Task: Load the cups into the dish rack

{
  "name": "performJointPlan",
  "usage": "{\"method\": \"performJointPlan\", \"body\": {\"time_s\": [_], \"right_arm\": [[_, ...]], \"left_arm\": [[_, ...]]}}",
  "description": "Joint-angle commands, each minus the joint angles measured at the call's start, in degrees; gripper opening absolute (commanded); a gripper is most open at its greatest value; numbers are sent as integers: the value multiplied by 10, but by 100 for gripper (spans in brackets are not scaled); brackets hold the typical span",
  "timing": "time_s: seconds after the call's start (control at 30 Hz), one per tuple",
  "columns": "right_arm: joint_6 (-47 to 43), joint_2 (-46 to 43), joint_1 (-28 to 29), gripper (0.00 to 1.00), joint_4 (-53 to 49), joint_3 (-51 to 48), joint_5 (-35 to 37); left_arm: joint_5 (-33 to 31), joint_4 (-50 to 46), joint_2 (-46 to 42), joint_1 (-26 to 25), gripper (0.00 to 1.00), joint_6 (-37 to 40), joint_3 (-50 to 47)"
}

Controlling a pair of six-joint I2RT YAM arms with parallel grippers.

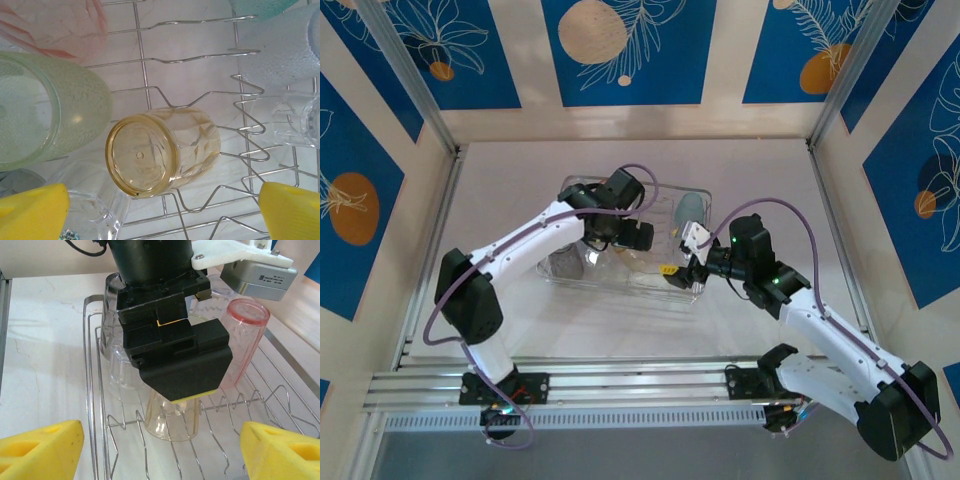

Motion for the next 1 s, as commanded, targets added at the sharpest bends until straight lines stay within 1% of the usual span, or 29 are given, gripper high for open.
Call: {"method": "performJointPlan", "body": {"time_s": [0.0, 0.6, 0.97], "right_arm": [[-2, -1, 1, 81, -8, 3, -2], [-12, -9, 23, 82, -26, 5, 17], [-18, -11, 32, 82, -34, 6, 28]], "left_arm": [[2, -26, 22, -1, 97, -13, 16], [26, -10, 81, -1, 95, -32, 32], [70, 12, 102, -1, 90, -42, 31]]}}
